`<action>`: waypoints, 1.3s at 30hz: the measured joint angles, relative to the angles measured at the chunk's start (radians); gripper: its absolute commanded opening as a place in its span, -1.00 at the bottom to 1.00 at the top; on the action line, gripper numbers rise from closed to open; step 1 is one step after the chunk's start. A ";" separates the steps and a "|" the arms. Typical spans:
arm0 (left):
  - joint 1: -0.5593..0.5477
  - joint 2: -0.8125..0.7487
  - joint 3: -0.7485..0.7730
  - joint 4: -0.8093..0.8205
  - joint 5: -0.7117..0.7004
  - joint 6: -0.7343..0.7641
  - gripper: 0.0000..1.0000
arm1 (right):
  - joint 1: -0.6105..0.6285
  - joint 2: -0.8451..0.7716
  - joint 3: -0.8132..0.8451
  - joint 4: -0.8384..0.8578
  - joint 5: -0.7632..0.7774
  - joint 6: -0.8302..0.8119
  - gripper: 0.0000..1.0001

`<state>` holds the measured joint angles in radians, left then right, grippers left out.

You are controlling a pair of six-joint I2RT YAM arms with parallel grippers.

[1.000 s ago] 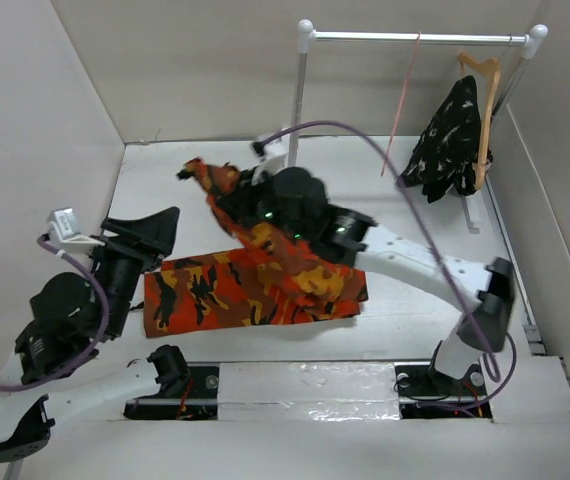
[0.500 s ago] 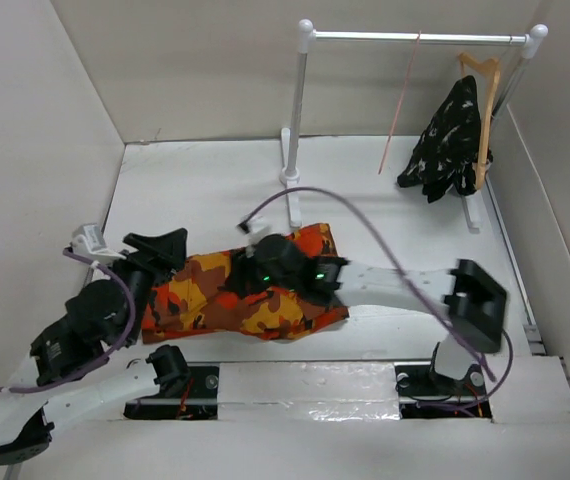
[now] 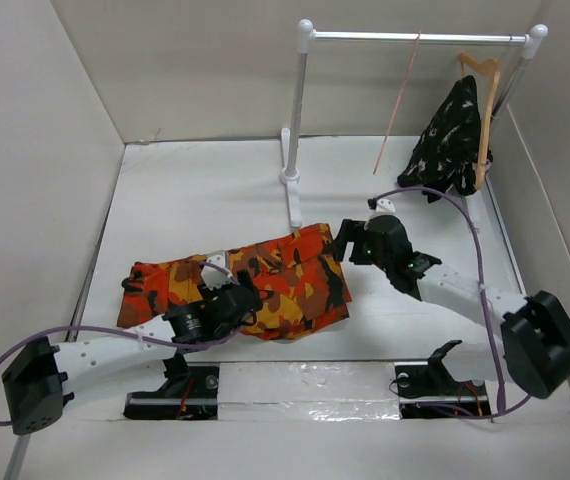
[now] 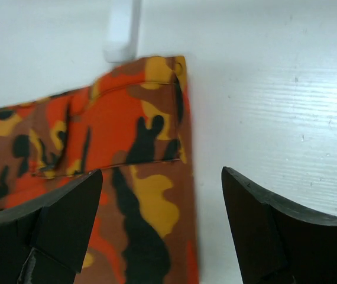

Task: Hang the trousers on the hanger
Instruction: Fold the trousers at the center of the board.

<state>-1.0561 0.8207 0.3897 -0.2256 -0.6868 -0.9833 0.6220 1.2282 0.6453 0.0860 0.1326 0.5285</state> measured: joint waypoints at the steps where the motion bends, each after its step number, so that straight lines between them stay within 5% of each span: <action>1: 0.001 0.012 -0.006 0.009 0.006 -0.014 0.28 | -0.023 0.037 0.001 0.002 -0.027 -0.005 0.76; 9: 0.183 0.068 -0.098 0.232 0.125 -0.030 0.26 | -0.124 0.280 0.016 0.117 -0.237 0.005 0.56; 10: 0.225 0.076 -0.121 0.269 0.156 -0.024 0.26 | -0.149 0.307 0.016 0.146 -0.266 0.016 0.41; 11: 0.260 0.083 -0.142 0.305 0.190 -0.016 0.25 | -0.174 0.333 0.016 0.177 -0.301 0.024 -0.12; 13: 0.314 0.095 -0.169 0.370 0.247 -0.004 0.25 | -0.219 0.378 0.010 0.248 -0.376 0.053 -0.80; 16: 0.379 0.116 -0.179 0.447 0.322 0.022 0.25 | -0.275 0.401 -0.029 0.372 -0.467 0.104 -1.00; 23: 0.525 0.315 -0.088 0.558 0.449 0.116 0.23 | -0.346 0.346 -0.183 0.520 -0.525 0.161 -0.92; 29: 0.554 0.399 0.043 0.558 0.471 0.193 0.23 | -0.354 0.254 -0.205 0.458 -0.505 0.134 0.14; 34: 0.532 0.264 0.048 0.541 0.480 0.225 0.18 | -0.324 -0.017 -0.220 0.307 -0.416 0.084 0.13; 39: 0.522 0.089 0.024 0.548 0.525 0.252 -0.21 | -0.138 -0.279 -0.267 0.236 -0.328 0.069 -0.45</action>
<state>-0.5339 0.9092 0.4133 0.3225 -0.1619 -0.7315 0.4843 0.9489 0.3779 0.3218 -0.1959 0.5976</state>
